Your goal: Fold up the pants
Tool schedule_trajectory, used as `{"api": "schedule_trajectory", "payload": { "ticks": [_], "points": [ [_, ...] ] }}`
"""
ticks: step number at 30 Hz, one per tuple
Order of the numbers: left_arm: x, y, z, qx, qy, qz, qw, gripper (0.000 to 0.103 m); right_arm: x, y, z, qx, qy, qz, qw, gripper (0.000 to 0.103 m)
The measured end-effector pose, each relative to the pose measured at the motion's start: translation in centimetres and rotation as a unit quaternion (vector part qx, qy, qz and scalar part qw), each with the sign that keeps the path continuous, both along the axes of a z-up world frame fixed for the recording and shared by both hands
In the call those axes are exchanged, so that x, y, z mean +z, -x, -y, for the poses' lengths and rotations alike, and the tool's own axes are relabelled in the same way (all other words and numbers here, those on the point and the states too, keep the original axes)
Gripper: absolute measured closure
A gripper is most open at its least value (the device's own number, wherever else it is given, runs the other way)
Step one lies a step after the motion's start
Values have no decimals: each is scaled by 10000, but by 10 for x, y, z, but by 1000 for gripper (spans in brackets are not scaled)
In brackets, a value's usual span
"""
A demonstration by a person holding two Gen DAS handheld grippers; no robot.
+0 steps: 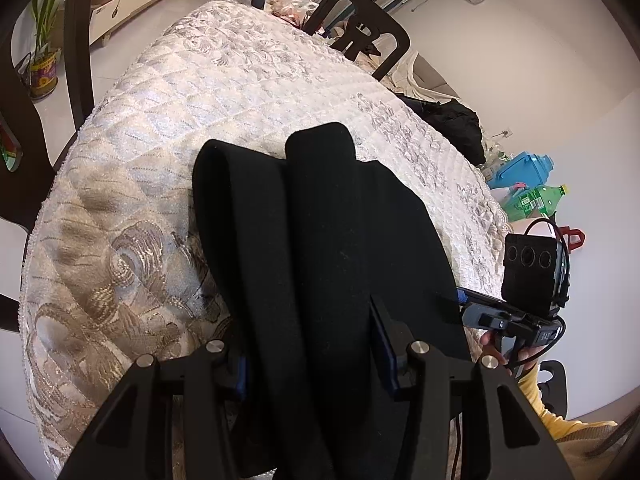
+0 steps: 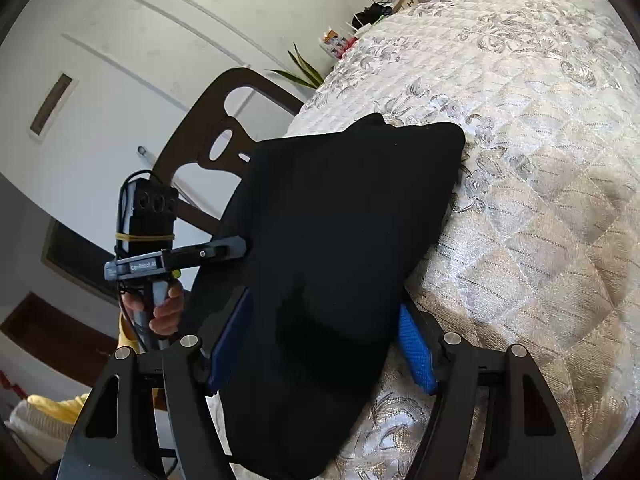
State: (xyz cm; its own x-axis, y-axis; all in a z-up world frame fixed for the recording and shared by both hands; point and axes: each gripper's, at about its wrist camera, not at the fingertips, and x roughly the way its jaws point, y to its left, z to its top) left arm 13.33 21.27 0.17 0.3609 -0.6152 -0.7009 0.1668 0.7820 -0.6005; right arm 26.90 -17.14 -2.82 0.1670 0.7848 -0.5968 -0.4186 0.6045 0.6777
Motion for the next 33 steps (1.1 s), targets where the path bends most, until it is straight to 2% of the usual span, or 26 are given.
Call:
{"api": "schedule_trajectory", "payload": {
  "ticks": [5,8,10,12,16,22,26,33],
  "points": [
    [2,1,5,-11,-173,46,9998,53,1,-4,-7,-164,78,-66,9998,34],
    [5,2,12,0,-383,101,9992,53,3,-2,-16,-292,294,135,9991,36],
    [8,2,18,29,-618,127,9980,53,4,0,-21,-428,588,252,9970,56],
    [10,3,25,36,-887,164,9959,53,2,-1,-20,-565,669,255,9958,64],
    [12,3,27,179,-1086,140,9938,56,2,0,-19,-623,780,334,9944,69],
    [23,8,35,385,-1356,274,9896,71,21,15,-33,-638,1357,1079,9828,77],
    [34,12,41,501,-1387,401,9883,78,37,25,-37,-605,1414,1450,9774,81],
    [52,11,66,429,-1218,561,9900,78,59,36,-26,-737,1362,1769,9720,83]
  ]
}}
